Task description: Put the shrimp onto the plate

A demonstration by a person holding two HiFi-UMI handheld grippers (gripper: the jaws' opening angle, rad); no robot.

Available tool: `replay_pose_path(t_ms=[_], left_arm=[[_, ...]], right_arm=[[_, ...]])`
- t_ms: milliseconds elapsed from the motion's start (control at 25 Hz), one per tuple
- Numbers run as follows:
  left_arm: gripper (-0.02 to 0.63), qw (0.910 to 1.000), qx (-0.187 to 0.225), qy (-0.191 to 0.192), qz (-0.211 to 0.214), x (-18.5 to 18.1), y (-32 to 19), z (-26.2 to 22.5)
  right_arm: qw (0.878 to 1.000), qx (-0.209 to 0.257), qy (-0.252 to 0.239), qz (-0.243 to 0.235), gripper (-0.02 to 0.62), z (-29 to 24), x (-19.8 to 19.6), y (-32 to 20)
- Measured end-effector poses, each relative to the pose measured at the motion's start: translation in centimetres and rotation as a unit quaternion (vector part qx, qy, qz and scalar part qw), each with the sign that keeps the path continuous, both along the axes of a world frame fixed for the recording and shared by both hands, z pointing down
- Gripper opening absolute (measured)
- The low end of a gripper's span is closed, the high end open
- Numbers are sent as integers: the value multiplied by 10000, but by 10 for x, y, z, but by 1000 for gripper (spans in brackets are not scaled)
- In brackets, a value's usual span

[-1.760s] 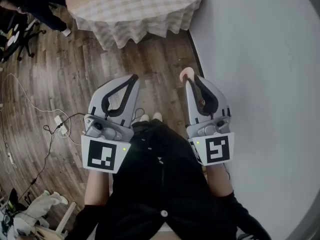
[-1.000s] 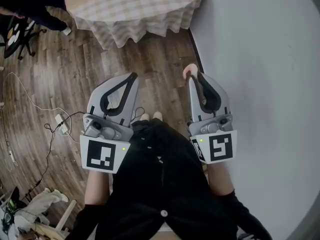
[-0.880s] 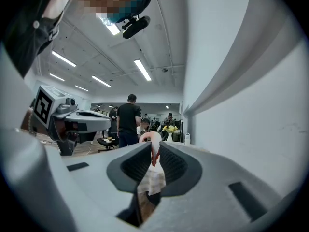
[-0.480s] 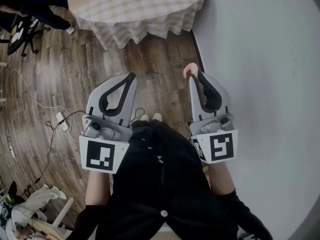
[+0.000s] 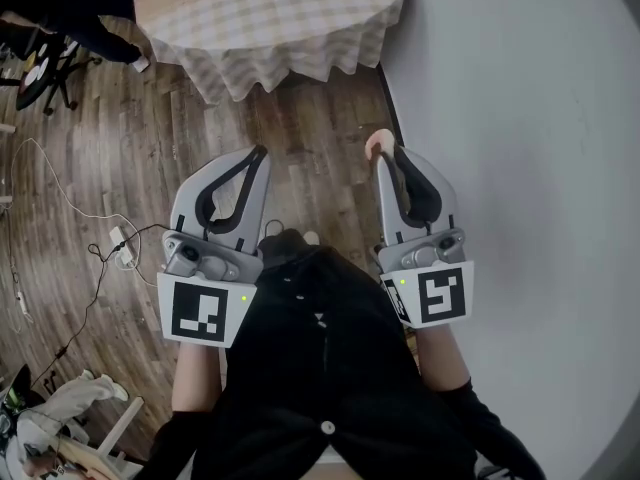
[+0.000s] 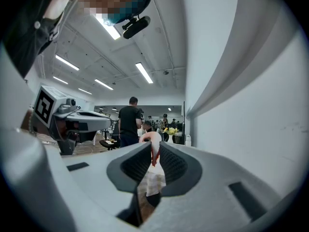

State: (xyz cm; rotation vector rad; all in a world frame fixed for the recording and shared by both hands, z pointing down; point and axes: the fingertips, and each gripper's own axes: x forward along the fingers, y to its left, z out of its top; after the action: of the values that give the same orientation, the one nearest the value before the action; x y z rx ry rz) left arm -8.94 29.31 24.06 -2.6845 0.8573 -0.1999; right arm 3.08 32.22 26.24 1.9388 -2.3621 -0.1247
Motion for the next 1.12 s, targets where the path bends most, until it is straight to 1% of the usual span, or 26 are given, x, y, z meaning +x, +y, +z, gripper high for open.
replay_pose_path(t_ms=[280,480,760,1120], left_arm=[[2,10000,39,8,-52,-1,-1,0],[2,9999,110,39,-10,4,-10,-3],[2,9998,170,18,55,8,-37,-4],[2,9998,73,57,174,16,-87,-2]], right_arm=[[10000,75,35,-45,40,-2,0,-3],[9999,92,59,-5,40,-3,5,-10],[9999,104,79,66,40,-4,8,-35],[9997,52,90,201,40,-8,16,-81]])
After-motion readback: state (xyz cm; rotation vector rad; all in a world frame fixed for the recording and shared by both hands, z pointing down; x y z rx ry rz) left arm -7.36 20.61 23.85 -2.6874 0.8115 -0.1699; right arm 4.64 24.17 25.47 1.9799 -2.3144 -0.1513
